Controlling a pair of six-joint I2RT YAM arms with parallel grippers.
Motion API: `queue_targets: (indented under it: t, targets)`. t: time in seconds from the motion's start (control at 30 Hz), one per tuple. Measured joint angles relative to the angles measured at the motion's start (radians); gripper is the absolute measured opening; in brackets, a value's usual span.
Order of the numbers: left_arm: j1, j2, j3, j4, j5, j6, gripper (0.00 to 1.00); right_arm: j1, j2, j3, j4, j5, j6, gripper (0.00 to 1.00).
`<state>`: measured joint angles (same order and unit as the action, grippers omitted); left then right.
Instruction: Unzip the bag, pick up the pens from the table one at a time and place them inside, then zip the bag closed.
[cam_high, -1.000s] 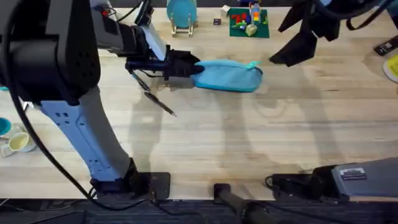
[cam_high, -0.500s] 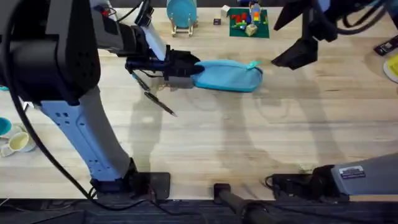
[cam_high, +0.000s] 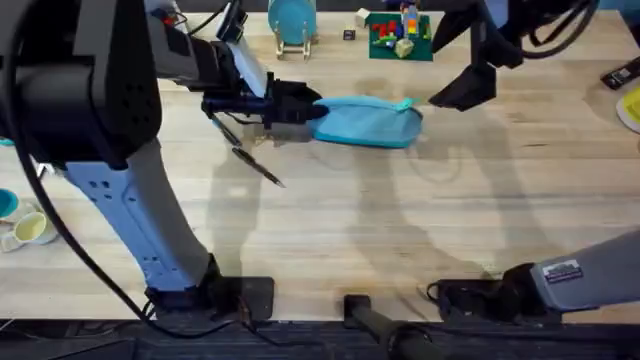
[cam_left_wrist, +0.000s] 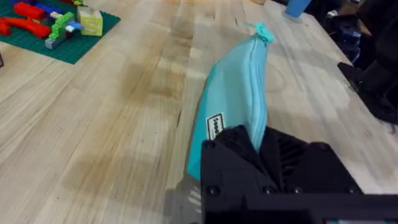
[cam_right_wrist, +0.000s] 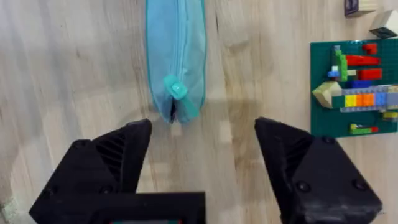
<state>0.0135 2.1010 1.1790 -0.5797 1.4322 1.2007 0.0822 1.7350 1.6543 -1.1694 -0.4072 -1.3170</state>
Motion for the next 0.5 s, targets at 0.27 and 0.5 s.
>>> queue_targets:
  t: [0.27, 0.5]
  targets:
    - [0.0, 0.0, 0.0, 0.0, 0.0, 0.0, 0.041, 0.007, 0.065, 0.0, 0.005, 0.0, 0.0, 0.982]
    - [0.0, 0.0, 0.0, 0.0, 0.0, 0.0, 0.042, 0.032, 0.065, 0.0, 0.028, 0.0, 0.0, 0.983]
